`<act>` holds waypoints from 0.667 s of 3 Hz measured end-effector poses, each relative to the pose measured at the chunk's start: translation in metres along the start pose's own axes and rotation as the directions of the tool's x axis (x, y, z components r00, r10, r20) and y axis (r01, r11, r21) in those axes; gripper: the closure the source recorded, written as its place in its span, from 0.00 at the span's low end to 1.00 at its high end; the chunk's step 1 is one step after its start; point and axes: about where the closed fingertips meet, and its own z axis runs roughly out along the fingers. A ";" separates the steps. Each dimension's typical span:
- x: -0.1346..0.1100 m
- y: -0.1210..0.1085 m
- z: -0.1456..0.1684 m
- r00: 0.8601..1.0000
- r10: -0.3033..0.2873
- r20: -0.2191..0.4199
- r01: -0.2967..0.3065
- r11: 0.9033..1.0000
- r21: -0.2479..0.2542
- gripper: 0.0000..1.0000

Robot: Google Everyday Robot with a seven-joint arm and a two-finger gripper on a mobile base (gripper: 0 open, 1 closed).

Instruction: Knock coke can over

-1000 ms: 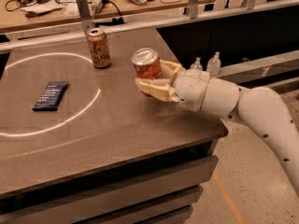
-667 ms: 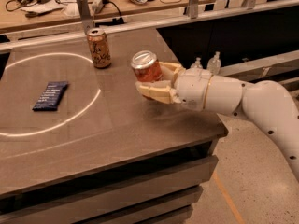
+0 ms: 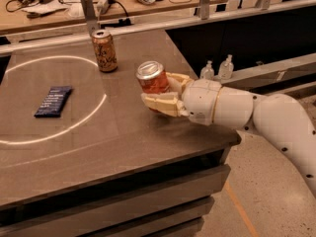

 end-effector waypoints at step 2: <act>-0.007 -0.007 0.000 0.999 0.052 0.002 -0.052 0.998 -0.043 0.59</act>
Offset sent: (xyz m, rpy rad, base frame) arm -0.0076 -0.0015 -0.0122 0.0460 0.0564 -0.0878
